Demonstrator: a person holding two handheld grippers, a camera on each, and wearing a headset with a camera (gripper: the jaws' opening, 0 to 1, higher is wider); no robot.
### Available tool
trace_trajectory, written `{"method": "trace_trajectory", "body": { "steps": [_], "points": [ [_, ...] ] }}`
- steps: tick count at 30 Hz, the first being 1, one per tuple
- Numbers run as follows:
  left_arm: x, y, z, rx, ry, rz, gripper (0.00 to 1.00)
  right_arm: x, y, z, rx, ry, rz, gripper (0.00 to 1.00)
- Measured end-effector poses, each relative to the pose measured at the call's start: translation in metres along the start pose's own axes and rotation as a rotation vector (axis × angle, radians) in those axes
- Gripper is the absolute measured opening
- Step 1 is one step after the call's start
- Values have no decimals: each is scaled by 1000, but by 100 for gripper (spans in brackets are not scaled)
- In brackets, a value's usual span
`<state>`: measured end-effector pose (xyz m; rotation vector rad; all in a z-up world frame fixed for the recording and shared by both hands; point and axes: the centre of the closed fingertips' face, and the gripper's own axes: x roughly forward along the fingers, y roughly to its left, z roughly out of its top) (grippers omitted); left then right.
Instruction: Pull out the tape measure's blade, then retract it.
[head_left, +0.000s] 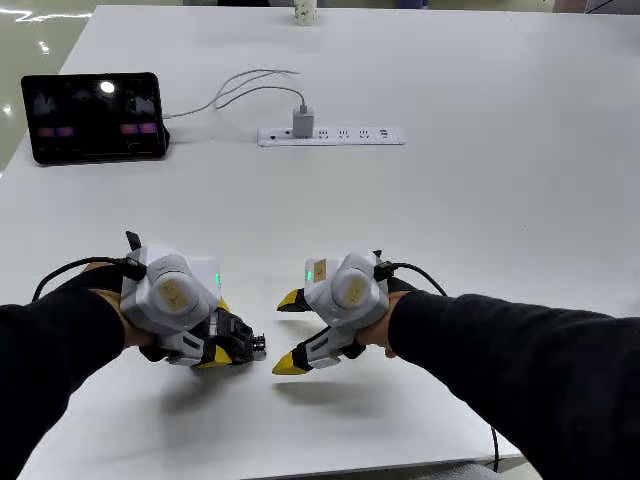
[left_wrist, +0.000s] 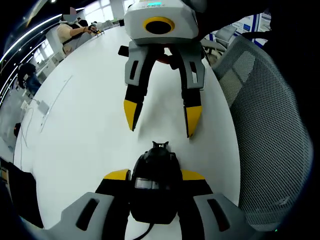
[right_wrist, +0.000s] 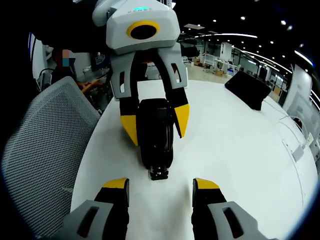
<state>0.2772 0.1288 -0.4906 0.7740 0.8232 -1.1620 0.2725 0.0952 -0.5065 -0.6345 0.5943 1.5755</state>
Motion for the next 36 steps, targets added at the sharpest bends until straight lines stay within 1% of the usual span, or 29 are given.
{"method": "trace_trajectory", "body": {
  "steps": [7, 9, 10, 13, 16, 21, 24, 27, 30, 33, 36],
  "points": [
    [0, 0, -1, -5, 4, 5, 31, 6, -3, 7, 11, -9, 6, 38],
    [0, 0, -1, -5, 6, 3, 31, 7, -2, 8, 51, -21, 22, 37],
    [0, 0, -1, -4, 6, 0, 31, 8, -5, 7, 51, -17, 17, 36],
    [0, 0, -1, -5, 4, -3, 31, 9, -4, 5, 41, -7, 19, 32],
    [0, 0, -1, -8, 2, 0, 31, 12, -2, 4, 37, -1, 26, 30],
    [-1, 0, -1, -10, 1, 2, 31, 18, 2, 3, 4, 14, 35, 24],
    [-1, -1, -1, -11, -2, 1, 31, 21, 4, 5, -19, 15, 32, 14],
    [-1, -1, -1, -12, -3, 3, 31, 24, 3, 4, -33, 25, 28, 13],
    [-1, -1, -1, -11, -3, 3, 31, 24, 3, 4, -19, 31, 28, 12],
    [0, -1, 0, -10, -4, 2, 31, 24, 3, 3, -48, 39, 25, 12],
    [0, -1, -1, -8, -4, 0, 31, 23, 2, 2, -37, 28, 33, 11]
  ]
}}
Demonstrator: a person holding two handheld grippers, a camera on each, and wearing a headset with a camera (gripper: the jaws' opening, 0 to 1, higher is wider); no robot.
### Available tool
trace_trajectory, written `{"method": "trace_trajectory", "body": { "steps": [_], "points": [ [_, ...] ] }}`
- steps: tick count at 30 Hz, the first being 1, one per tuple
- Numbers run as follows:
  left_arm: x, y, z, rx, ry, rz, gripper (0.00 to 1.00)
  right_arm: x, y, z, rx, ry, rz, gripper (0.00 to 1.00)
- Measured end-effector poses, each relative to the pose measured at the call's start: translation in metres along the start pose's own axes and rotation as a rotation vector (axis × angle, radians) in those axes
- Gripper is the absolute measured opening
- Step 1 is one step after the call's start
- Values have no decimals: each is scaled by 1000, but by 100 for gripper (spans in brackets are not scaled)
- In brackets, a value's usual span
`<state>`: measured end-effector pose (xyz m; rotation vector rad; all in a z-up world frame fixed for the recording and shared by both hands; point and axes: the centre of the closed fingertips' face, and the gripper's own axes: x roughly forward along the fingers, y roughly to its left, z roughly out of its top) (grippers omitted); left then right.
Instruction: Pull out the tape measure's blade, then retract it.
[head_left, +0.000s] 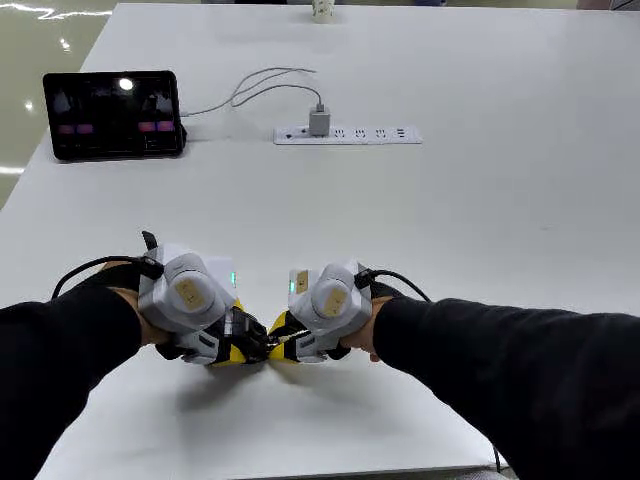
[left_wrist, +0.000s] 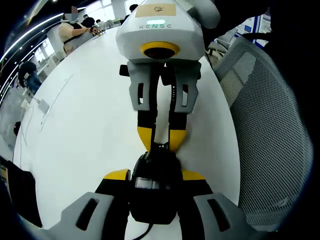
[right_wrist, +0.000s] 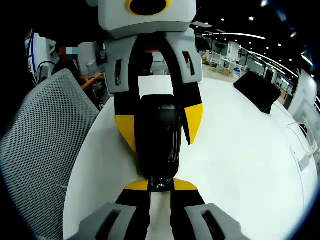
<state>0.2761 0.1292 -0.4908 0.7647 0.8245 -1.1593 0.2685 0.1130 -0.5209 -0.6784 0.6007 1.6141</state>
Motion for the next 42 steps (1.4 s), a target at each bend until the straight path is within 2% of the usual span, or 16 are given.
{"method": "trace_trajectory", "body": {
  "steps": [5, 20, 42],
  "points": [
    [-1, 0, -1, 4, -7, 3, 31, -1, 0, -1, 13, -11, 3, 10],
    [-1, 0, 0, -5, -6, 7, 31, -4, 1, -4, 18, 6, 13, 10],
    [-1, 0, 0, -1, 0, 2, 31, -17, 0, -18, 43, 27, 20, 10]
  ]
}}
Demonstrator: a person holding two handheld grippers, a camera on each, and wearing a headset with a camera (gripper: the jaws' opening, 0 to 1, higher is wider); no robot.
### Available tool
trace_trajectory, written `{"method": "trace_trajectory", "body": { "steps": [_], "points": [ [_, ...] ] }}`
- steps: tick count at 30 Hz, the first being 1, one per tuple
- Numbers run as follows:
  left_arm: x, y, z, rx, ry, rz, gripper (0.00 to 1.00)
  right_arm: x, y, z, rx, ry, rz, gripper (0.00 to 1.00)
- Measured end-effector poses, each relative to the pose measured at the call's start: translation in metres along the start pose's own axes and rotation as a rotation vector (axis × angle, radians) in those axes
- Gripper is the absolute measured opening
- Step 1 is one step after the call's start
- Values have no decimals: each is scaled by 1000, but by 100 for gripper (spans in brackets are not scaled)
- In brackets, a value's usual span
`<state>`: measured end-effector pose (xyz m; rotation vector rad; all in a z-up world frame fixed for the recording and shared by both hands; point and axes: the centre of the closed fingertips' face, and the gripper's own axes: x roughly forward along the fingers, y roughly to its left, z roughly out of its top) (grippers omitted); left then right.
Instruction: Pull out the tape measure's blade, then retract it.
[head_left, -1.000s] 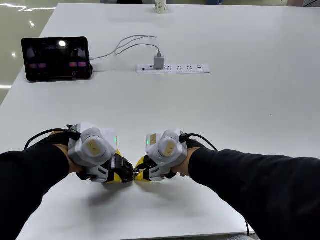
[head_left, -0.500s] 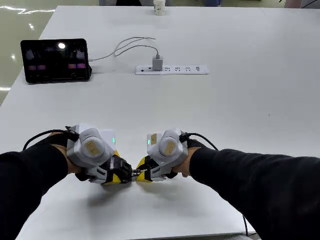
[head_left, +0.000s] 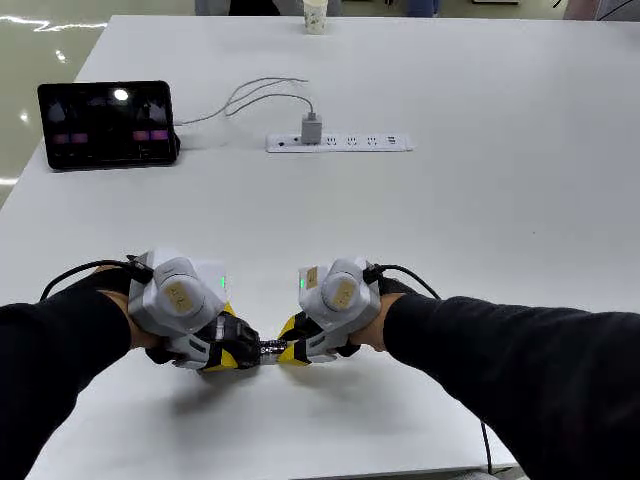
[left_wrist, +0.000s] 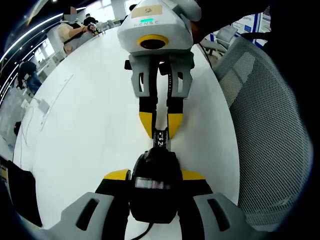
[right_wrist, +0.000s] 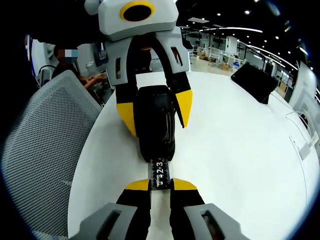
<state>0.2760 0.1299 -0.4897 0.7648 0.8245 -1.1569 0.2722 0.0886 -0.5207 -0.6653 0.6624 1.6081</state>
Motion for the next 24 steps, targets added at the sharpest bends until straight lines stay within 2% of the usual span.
{"method": "trace_trajectory", "body": {
  "steps": [24],
  "points": [
    [0, 0, 0, 0, 3, 6, 31, -13, -1, -15, 16, 26, -4, 10]
  ]
}}
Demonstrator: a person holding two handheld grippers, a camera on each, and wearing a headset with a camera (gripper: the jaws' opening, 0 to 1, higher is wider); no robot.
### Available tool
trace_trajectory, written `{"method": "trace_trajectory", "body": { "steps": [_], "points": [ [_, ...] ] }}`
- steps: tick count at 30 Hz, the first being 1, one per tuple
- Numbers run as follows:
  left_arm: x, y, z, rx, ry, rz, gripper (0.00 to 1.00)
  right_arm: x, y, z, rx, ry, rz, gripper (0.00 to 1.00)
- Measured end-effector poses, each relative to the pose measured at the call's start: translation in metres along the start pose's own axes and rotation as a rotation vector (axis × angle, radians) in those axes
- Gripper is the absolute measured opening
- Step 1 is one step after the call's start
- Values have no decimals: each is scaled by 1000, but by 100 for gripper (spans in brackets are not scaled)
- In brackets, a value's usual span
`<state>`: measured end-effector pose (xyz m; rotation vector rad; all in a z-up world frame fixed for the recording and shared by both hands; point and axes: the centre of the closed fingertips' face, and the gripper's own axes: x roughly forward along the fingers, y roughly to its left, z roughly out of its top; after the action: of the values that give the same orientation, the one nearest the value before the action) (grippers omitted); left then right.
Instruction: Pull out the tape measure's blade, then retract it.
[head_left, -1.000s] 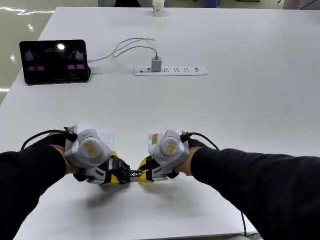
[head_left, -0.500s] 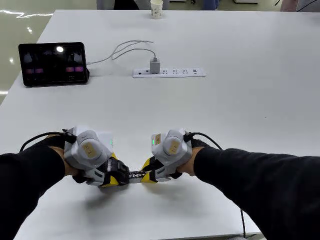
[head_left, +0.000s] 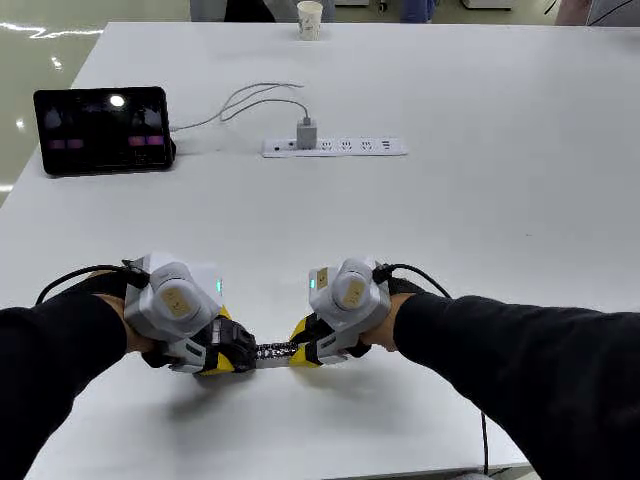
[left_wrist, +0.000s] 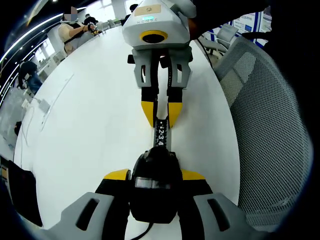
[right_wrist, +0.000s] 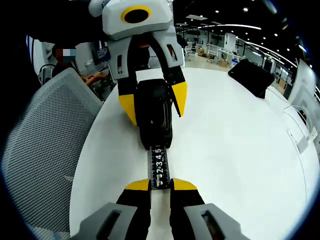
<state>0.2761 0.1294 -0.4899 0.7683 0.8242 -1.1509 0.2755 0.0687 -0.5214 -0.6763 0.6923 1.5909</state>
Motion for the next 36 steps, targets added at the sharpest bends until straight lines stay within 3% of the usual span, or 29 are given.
{"method": "trace_trajectory", "body": {
  "steps": [36],
  "points": [
    [-2, 1, -1, 2, -8, 1, 31, -17, -1, -16, 17, 23, 2, 10]
  ]
}}
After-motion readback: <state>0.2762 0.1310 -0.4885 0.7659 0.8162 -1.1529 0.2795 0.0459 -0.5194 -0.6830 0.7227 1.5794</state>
